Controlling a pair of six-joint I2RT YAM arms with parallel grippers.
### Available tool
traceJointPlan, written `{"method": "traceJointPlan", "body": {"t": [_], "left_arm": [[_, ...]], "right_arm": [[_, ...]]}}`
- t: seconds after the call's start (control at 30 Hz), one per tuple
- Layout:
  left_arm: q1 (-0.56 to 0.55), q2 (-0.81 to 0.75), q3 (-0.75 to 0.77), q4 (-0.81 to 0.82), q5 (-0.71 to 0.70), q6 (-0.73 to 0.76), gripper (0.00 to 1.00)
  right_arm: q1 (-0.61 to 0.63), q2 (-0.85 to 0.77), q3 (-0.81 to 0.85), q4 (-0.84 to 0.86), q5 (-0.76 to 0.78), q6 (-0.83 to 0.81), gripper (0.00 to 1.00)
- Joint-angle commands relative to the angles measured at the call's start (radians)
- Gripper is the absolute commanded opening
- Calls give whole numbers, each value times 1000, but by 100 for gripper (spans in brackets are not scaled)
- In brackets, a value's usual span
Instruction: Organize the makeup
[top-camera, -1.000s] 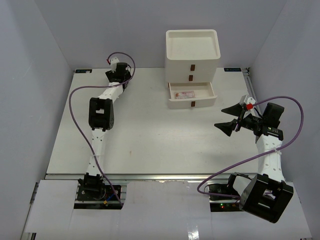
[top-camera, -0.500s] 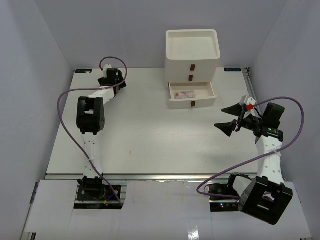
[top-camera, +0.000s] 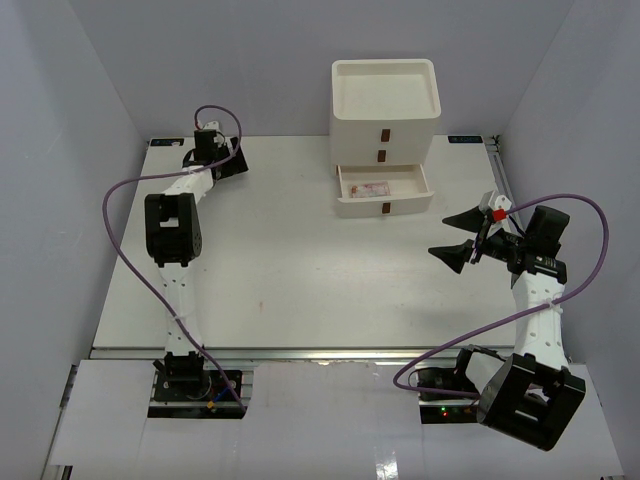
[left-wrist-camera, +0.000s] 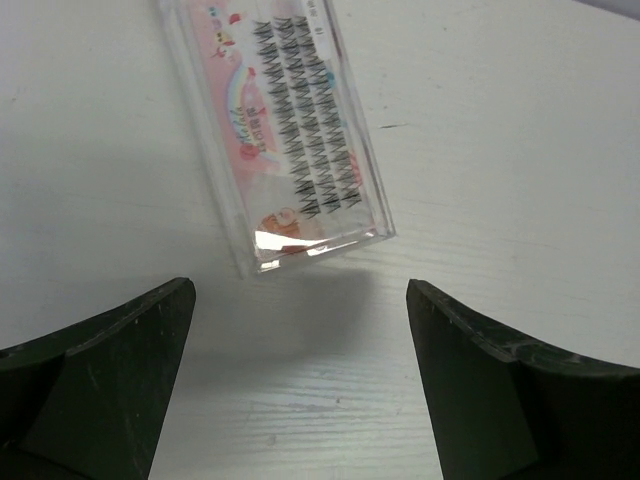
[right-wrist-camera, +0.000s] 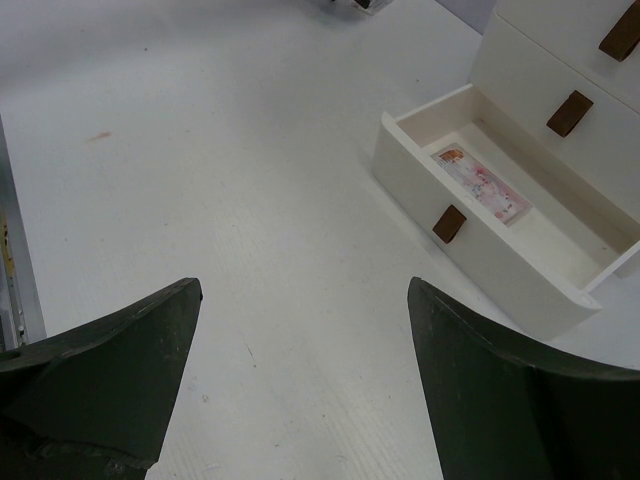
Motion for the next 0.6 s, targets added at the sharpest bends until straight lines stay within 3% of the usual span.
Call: {"method": "traceJointPlan", "body": {"t": [0.0, 0.23, 0.57], "left_arm": [[-12, 40, 100, -76, 30, -30, 98], [-33, 144, 291, -177, -155, -81, 98], [-58, 229, 384, -225, -282, -67, 98]], "right_arm": [[6, -11, 32, 0, -23, -14, 90], [6, -11, 31, 0, -20, -16, 90], [6, -3, 33, 0, -17, -17, 90]]}}
